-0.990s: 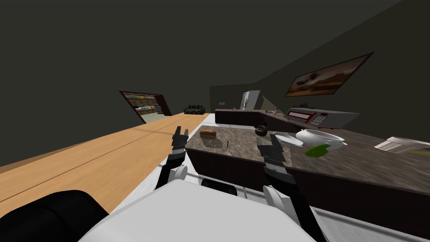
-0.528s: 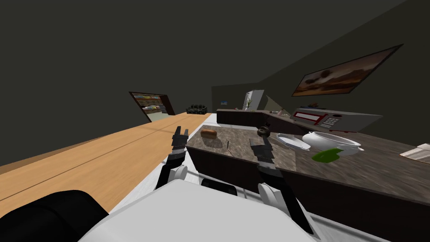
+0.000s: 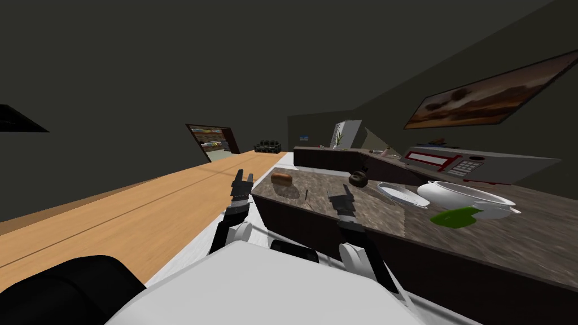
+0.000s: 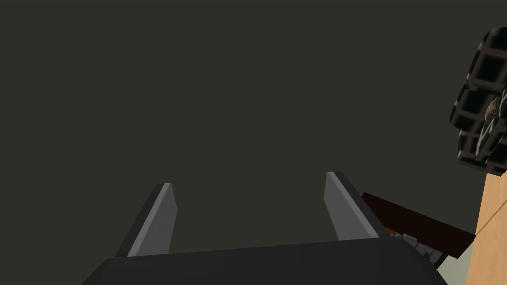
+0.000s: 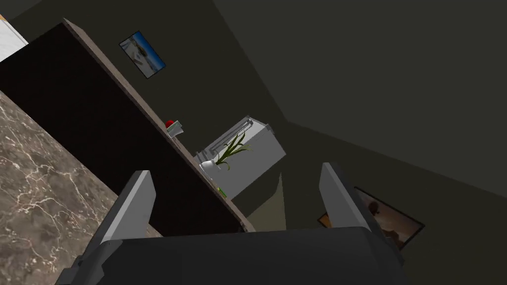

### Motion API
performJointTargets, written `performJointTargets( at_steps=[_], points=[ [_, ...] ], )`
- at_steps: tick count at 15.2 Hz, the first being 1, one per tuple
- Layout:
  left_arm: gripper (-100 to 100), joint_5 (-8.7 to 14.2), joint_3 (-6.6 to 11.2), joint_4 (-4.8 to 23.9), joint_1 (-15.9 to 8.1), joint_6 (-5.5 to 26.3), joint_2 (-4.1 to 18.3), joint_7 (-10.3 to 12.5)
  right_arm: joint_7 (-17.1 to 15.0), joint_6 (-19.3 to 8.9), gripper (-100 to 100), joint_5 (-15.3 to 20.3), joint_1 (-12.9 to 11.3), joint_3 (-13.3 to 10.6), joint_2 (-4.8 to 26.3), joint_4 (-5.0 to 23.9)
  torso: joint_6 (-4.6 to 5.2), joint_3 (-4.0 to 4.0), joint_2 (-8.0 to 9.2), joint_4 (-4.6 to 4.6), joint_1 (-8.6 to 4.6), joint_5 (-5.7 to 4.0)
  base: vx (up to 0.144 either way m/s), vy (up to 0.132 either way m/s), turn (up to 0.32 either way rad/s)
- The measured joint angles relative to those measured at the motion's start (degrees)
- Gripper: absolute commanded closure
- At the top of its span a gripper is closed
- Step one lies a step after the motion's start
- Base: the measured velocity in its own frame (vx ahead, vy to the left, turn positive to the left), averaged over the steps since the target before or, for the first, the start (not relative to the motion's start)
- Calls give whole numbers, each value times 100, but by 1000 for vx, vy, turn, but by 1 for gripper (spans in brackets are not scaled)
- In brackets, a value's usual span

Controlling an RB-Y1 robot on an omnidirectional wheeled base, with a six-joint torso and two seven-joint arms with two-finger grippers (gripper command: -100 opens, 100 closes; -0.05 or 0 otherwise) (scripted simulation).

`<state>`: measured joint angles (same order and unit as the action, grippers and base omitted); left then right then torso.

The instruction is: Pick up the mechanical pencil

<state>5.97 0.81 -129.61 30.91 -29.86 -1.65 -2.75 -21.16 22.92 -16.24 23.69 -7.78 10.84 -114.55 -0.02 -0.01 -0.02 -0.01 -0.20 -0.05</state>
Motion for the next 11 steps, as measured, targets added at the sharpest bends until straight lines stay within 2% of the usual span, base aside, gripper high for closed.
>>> performJointTargets(
  at_steps=[11],
  points=[
    [0, 0, 0, 0, 0, 0, 0, 0, -1027, -286, -100, -833, -386, -588, -44, 817, 1, 1, 1, 0, 2, 1, -8, -40, 92]
  ],
)
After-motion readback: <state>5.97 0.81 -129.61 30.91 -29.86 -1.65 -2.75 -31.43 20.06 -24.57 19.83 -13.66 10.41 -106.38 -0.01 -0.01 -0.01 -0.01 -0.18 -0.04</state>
